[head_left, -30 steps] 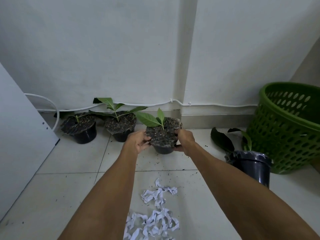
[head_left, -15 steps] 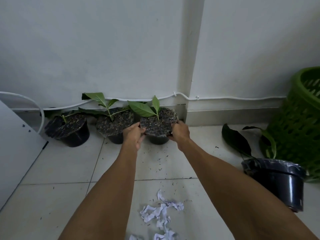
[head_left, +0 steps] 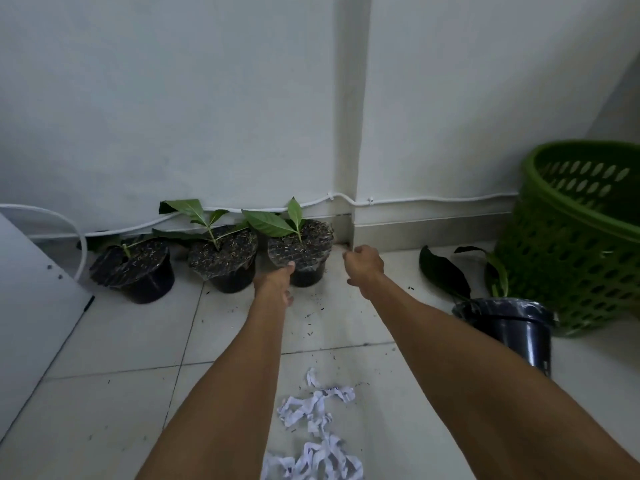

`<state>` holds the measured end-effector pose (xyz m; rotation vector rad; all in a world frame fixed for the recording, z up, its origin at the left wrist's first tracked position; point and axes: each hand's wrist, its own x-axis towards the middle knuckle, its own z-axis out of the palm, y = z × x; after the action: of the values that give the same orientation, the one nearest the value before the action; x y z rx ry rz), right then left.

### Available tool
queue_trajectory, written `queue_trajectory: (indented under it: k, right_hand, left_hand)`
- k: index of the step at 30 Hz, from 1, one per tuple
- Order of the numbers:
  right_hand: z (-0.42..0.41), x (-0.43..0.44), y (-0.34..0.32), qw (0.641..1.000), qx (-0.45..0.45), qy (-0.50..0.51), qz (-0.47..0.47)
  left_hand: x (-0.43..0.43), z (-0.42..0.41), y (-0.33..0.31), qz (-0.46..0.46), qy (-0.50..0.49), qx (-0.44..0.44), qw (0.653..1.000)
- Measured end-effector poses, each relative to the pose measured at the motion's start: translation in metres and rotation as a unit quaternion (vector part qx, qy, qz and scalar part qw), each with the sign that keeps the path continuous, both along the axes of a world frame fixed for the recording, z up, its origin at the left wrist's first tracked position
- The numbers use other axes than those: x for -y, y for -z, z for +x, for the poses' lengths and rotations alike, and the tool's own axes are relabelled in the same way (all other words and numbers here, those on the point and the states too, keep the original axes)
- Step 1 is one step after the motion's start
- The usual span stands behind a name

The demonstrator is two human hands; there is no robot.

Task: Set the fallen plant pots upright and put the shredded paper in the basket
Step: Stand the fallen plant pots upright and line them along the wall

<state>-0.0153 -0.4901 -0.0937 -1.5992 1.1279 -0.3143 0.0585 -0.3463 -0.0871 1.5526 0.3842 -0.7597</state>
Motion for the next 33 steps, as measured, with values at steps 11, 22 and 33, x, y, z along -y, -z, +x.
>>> queue_trajectory:
  k: [11,22,33]
  right_hand:
    - [-0.176,0.061,-0.071,0.962,-0.156,0.081,-0.208]
    - [-0.26,0.09,-0.039,0.954,-0.245,0.059,-0.164]
    - [-0.247,0.101,-0.03,0.97,-0.175,0.142,-0.093]
  left_hand:
    - [0.084,-0.139,-0.048,0.056,0.261,0.035,0.963]
    - [0.152,-0.224,-0.043,0.087,0.365,0.022,0.927]
    - [0.15,-0.221,-0.023,0.068,0.285,0.023,0.956]
